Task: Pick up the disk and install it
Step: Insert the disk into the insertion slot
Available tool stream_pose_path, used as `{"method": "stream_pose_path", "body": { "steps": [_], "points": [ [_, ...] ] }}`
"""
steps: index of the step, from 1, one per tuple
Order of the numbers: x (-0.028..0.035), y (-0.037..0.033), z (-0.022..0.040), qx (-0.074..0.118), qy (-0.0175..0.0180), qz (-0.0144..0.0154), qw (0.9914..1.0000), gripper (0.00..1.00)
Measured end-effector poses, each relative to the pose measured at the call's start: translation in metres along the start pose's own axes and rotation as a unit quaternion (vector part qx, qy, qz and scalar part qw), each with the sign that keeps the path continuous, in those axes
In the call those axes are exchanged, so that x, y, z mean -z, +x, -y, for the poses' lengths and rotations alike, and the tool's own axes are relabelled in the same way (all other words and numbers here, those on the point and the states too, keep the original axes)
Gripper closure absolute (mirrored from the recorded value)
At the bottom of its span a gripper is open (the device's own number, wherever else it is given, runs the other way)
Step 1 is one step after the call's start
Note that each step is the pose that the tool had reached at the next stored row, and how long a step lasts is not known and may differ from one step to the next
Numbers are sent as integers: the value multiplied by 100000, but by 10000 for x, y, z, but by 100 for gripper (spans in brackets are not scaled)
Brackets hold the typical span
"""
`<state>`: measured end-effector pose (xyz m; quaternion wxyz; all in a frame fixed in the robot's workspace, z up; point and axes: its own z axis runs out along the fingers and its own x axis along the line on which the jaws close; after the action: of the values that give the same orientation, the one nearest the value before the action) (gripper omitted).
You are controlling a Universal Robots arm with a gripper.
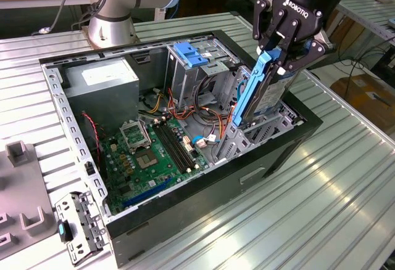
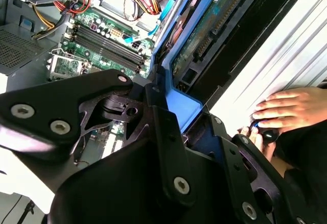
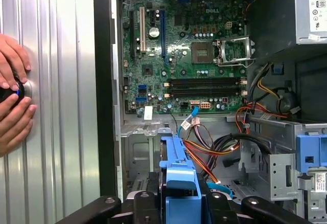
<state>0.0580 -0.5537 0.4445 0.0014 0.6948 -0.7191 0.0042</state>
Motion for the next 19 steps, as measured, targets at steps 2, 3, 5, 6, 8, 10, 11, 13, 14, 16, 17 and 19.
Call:
{"method": "stream_pose_path", "body": {
  "steps": [2,3,5,6,8,10,11,13,14,16,17,19],
  "points": [
    [-1,0,1,6,19,3,100000,63],
    [-1,1,1,11,82,-6,100000,63],
    [-1,1,-4,16,242,-8,100000,63],
    [-1,1,-10,70,334,-2,99999,63],
    [0,2,-15,473,371,0,99998,63],
    [0,4,-17,688,374,-4,99997,63],
    [0,4,-17,689,373,-13,99997,63],
    [0,5,-17,693,379,-186,99997,63],
    [3,5,-17,694,380,-223,99997,63],
    [17,2,-17,693,387,-520,99996,63],
    [19,0,-17,693,391,-651,99995,63],
    [19,-4,-17,704,415,-1564,99984,63]
  ]
}}
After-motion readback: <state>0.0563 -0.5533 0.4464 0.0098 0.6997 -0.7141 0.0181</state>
